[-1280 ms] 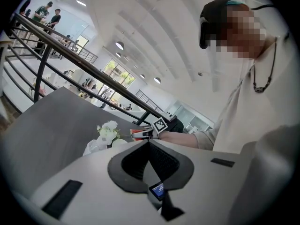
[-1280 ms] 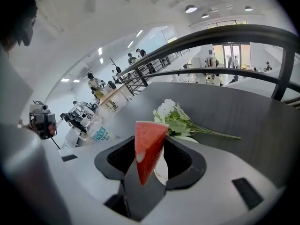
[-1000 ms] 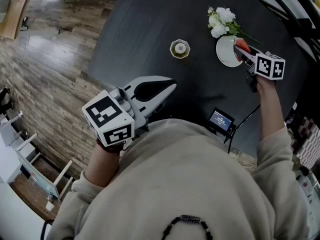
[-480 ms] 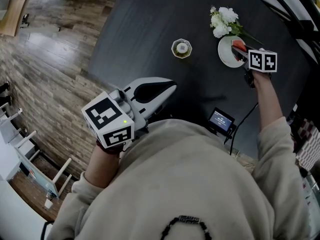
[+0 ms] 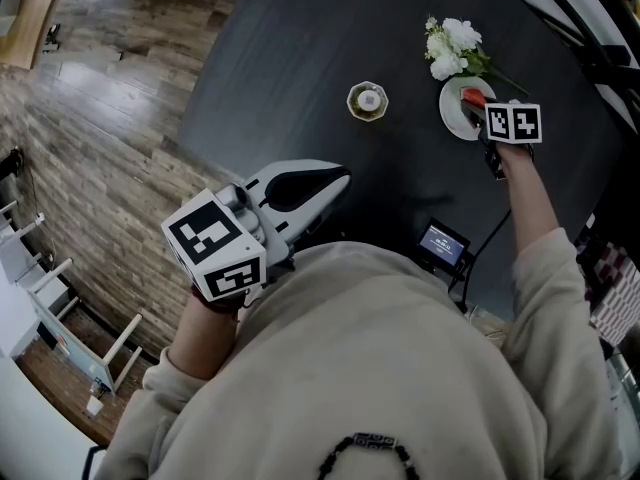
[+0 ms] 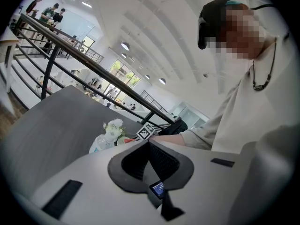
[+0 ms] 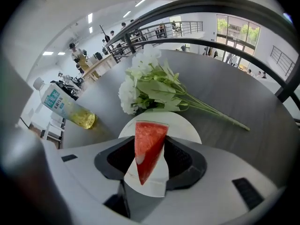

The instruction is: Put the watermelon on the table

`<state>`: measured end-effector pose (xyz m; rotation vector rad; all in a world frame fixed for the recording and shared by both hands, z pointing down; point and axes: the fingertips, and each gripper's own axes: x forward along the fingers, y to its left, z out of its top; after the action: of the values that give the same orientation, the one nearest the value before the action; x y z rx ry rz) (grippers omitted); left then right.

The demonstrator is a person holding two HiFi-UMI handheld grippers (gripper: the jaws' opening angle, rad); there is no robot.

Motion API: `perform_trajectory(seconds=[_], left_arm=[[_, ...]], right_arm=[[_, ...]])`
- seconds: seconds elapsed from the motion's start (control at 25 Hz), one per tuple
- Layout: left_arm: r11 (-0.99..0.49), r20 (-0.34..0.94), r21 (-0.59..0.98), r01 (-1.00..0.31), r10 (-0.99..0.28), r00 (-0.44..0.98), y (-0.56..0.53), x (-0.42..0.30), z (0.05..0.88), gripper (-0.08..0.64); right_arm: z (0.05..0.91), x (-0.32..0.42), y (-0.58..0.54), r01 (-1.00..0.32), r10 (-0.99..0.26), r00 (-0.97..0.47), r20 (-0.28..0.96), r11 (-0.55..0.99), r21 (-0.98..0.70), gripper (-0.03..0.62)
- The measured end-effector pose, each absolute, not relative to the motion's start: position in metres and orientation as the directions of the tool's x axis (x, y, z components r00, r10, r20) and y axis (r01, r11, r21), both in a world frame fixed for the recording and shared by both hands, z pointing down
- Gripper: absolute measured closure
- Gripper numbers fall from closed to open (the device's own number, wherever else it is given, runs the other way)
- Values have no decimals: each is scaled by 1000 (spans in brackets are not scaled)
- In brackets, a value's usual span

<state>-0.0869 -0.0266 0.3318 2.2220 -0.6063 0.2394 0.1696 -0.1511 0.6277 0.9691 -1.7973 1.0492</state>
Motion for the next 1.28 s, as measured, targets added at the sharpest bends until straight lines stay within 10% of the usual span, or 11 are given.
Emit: perform_trajectory(seconds=[1.28], left_arm=[[-574, 347, 663, -481, -334, 876, -23, -89, 332, 558]], right_arm=[[620, 171, -142, -899, -241, -327, 914, 378, -222, 356]])
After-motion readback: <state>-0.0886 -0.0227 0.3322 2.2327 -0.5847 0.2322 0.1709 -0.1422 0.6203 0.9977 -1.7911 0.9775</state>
